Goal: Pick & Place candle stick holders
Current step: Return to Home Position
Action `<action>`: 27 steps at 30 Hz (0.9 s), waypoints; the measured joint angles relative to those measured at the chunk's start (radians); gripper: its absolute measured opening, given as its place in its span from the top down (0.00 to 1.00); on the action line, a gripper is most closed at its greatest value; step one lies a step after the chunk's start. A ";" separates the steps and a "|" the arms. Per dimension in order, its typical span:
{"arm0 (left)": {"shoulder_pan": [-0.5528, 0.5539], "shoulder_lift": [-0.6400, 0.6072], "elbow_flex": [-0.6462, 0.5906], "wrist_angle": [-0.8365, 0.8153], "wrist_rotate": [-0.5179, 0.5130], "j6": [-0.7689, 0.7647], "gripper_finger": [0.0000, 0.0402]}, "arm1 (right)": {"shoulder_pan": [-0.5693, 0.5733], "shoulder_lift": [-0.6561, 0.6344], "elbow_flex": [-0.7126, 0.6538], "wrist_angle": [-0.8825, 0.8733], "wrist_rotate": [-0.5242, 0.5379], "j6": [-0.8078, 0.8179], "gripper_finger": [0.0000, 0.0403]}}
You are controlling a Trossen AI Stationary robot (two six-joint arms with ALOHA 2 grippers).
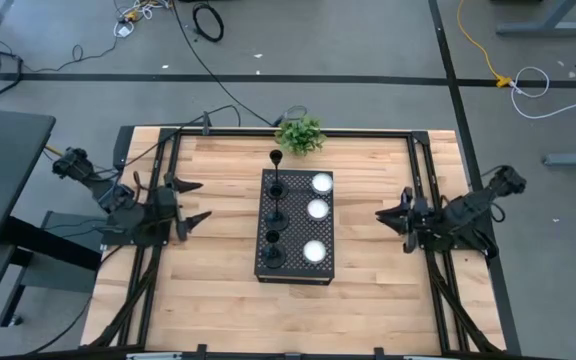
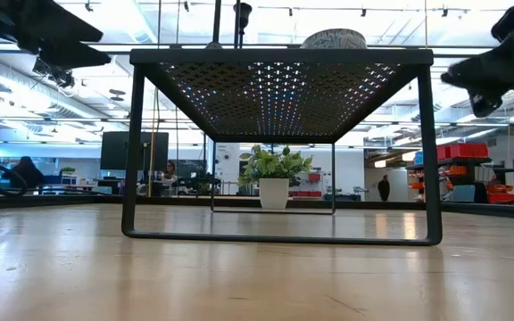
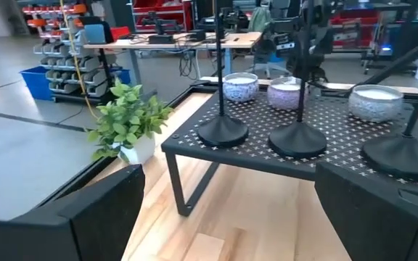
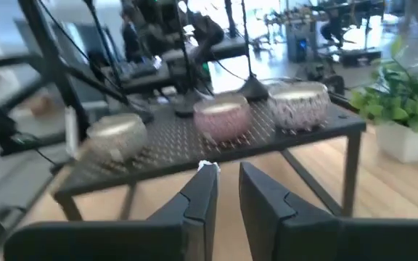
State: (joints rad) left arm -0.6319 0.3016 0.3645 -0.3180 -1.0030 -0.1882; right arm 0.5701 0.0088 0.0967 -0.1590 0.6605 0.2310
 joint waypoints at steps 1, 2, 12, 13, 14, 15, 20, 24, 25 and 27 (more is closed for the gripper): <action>0.012 0.000 0.000 0.000 0.006 0.001 0.01 | -0.018 -0.010 0.000 -0.005 -0.026 -0.001 0.85; 0.024 0.000 0.000 -0.001 0.013 0.001 0.01 | -0.033 -0.009 0.004 0.001 -0.041 -0.014 0.85; 0.135 0.077 0.000 0.049 0.142 -0.010 0.01 | -0.269 -0.008 0.039 -0.020 -0.224 -0.102 0.89; 0.145 0.093 0.000 0.062 0.150 -0.010 0.01 | -0.299 -0.008 0.030 -0.025 -0.254 -0.090 0.90; 0.155 0.112 0.000 0.078 0.156 -0.009 0.01 | -0.326 -0.009 0.018 -0.021 -0.273 -0.084 0.90; 0.165 0.130 0.000 0.095 0.158 -0.009 0.01 | -0.356 -0.009 0.008 -0.016 -0.294 -0.082 0.91; 0.216 0.227 0.000 0.135 0.207 -0.010 0.01 | -0.459 -0.009 -0.003 0.000 -0.416 -0.054 0.93; 0.238 0.279 0.000 0.135 0.257 -0.045 0.01 | -0.474 -0.009 -0.003 -0.016 -0.419 -0.032 0.93; 0.238 0.288 0.000 0.135 0.266 -0.057 0.01 | -0.474 -0.009 -0.003 -0.017 -0.420 -0.027 0.93; 0.238 0.304 0.000 0.137 0.267 -0.062 0.01 | -0.474 -0.006 -0.003 -0.039 -0.418 0.015 0.93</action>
State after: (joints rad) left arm -0.3936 0.6059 0.3649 -0.1814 -0.7363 -0.2500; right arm 0.0959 0.0033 0.0933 -0.1977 0.2424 0.2456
